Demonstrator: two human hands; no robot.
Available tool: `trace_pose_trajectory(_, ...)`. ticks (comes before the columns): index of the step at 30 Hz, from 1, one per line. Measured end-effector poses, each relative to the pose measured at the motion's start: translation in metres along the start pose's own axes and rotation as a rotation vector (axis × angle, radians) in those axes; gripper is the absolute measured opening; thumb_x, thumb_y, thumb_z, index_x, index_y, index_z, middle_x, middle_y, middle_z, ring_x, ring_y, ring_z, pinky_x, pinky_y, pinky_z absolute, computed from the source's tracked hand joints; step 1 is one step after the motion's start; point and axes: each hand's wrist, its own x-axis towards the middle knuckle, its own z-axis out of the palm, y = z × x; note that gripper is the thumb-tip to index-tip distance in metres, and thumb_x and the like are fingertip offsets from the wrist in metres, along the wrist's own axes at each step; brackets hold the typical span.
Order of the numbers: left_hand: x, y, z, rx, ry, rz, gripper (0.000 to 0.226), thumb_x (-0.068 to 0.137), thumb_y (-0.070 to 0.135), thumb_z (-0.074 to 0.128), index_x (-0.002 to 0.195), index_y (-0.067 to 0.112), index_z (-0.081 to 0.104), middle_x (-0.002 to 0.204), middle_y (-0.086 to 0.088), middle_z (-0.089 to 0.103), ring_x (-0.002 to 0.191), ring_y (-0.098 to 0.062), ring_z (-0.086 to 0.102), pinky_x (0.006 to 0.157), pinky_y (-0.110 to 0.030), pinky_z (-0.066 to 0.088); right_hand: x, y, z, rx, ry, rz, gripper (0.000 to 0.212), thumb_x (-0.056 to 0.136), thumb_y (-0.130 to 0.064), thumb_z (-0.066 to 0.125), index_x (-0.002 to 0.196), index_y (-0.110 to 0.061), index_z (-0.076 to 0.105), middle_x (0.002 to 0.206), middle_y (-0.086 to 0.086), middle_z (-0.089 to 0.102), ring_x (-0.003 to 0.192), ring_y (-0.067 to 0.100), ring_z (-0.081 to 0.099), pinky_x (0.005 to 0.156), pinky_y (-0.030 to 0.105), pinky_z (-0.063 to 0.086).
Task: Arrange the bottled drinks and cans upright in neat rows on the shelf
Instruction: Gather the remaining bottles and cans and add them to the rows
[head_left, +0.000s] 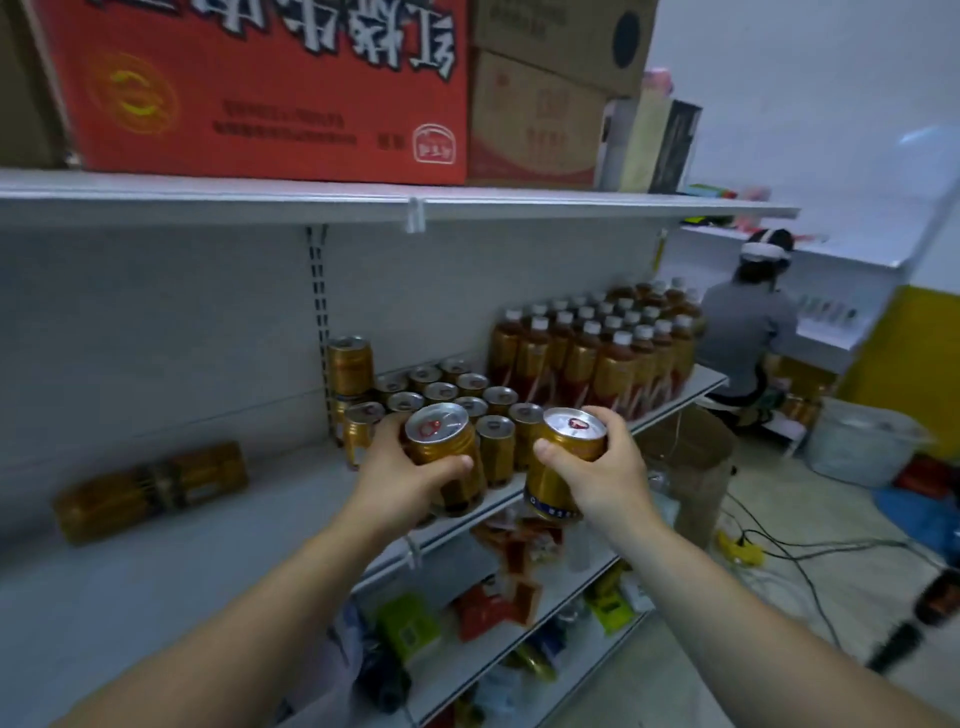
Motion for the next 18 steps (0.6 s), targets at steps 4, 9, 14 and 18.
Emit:
trace_pose_trajectory(4,0.026,0.007,0.049,0.094,0.034,-0.01,0.064,0.069,0.02,0.082,0.118,0.025,0.041,0.101,0.012,0.054,0.098,-0.013,0.055,0.078,-0.025,0.045,0.036,0.009,-0.044,-0.031,-0.087,-0.017,0.06,0.076,-0.031,0.081,0.12,-0.035,0.042,0.105,-0.018,0.049,0.099,0.015,0.056,0.083,0.033,0.052)
trace_pose_trajectory(9,0.054,0.004,0.063,0.234,0.038,-0.016,0.063,0.067,0.026,0.083,0.119,0.027,0.048,0.103,0.014,0.06,0.098,-0.012,0.059,0.081,-0.028,0.045,0.08,0.016,-0.052,-0.035,-0.133,0.003,0.072,0.073,-0.033,0.083,0.131,-0.031,0.042,0.112,-0.009,0.051,0.104,0.017,0.055,0.088,0.035,0.051)
trace_pose_trajectory(14,0.099,-0.002,0.038,0.333,0.082,0.045,0.039,0.062,0.016,0.084,0.088,0.027,0.056,0.082,0.008,0.063,0.073,-0.005,0.062,0.063,-0.028,0.049,0.13,0.022,-0.012,0.023,-0.217,-0.01,0.058,0.071,-0.028,0.084,0.116,-0.03,0.047,0.102,-0.012,0.058,0.092,0.006,0.057,0.078,0.025,0.046)
trace_pose_trajectory(18,0.157,-0.019,0.008,0.43,0.084,0.056,0.044,0.046,0.028,0.077,0.076,0.016,0.047,0.069,-0.001,0.053,0.06,-0.021,0.056,0.047,-0.031,0.042,0.177,0.027,0.035,0.061,-0.272,-0.054,0.043,0.071,-0.02,0.084,0.101,-0.032,0.056,0.096,-0.015,0.063,0.09,0.001,0.061,0.071,0.017,0.046)
